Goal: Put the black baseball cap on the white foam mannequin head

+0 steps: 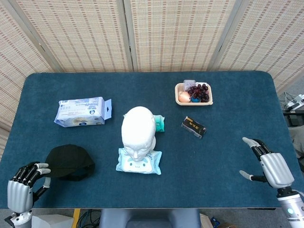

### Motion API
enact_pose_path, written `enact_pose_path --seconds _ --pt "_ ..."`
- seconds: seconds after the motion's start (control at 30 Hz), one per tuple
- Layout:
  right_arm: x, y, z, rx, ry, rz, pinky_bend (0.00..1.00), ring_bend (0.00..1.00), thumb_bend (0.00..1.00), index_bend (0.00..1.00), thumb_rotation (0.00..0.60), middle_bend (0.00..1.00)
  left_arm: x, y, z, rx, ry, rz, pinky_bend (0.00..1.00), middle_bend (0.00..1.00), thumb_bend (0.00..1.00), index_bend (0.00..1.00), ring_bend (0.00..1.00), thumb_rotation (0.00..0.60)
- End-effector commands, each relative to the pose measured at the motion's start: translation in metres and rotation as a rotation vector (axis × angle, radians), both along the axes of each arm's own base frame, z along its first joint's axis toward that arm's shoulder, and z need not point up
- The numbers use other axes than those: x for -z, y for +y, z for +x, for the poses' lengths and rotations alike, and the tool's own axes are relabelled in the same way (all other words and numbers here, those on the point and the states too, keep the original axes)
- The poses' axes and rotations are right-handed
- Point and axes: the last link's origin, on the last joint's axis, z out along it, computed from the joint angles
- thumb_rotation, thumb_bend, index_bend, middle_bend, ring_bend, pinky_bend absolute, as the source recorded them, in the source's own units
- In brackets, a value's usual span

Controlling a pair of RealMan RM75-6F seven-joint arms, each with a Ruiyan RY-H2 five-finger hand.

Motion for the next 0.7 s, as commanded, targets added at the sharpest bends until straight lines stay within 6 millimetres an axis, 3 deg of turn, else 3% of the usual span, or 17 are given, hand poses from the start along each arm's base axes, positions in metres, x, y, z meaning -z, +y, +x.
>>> enact_pose_path --seconds 0.03,0.23,0.7 --pt "0.0 0.0 0.0 0.0 -0.001 0.0 0.48 0.14 0.0 0.06 0.6 0.2 -0.008 0.004 0.002 0.009 0.002 0.033 0.44 0.47 0.46 0.62 0.35 0.6" --pt "0.0 0.0 0.0 -0.001 -0.002 -0.002 0.48 0.14 0.0 0.06 0.6 0.2 -0.029 0.013 0.005 0.018 -0.032 0.115 0.44 0.47 0.46 0.62 0.35 0.6" --pt "0.0 0.0 0.0 0.0 0.003 0.001 0.48 0.14 0.0 0.06 0.6 0.2 -0.035 0.02 0.015 0.041 -0.037 0.118 0.44 0.47 0.46 0.61 0.35 0.6"
